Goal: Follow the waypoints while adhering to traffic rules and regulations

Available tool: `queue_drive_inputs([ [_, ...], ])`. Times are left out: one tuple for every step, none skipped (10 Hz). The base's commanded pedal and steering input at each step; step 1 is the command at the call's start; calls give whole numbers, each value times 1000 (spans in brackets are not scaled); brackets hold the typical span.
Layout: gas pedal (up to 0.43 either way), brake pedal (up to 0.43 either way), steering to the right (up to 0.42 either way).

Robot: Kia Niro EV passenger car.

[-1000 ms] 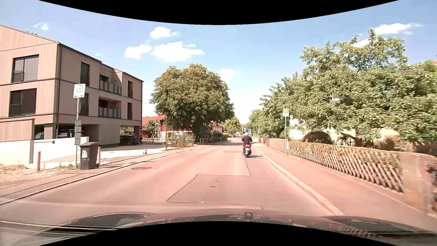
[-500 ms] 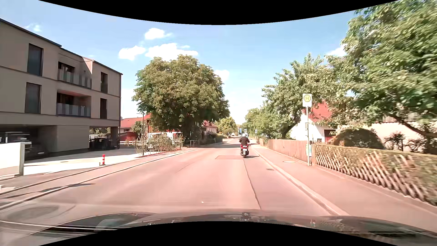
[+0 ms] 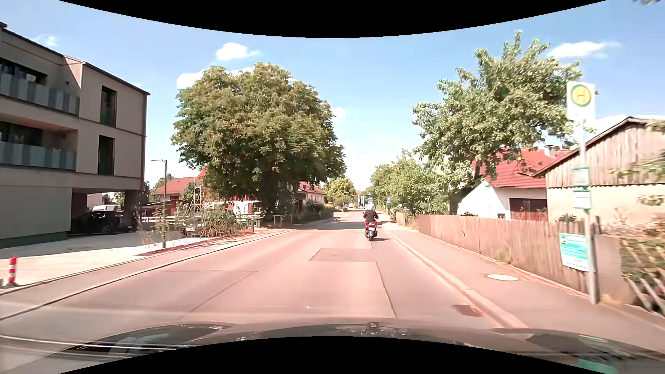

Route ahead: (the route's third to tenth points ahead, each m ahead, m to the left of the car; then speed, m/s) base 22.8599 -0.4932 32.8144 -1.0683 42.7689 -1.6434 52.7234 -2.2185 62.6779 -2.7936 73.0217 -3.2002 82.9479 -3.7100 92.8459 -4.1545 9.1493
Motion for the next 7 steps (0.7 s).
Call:
queue_drive_inputs([
  [138,12,14],
  [138,12,14],
  [138,12,13],
  [138,12,13],
  [138,12,11],
  [138,12,10],
  [150,12,9],
])
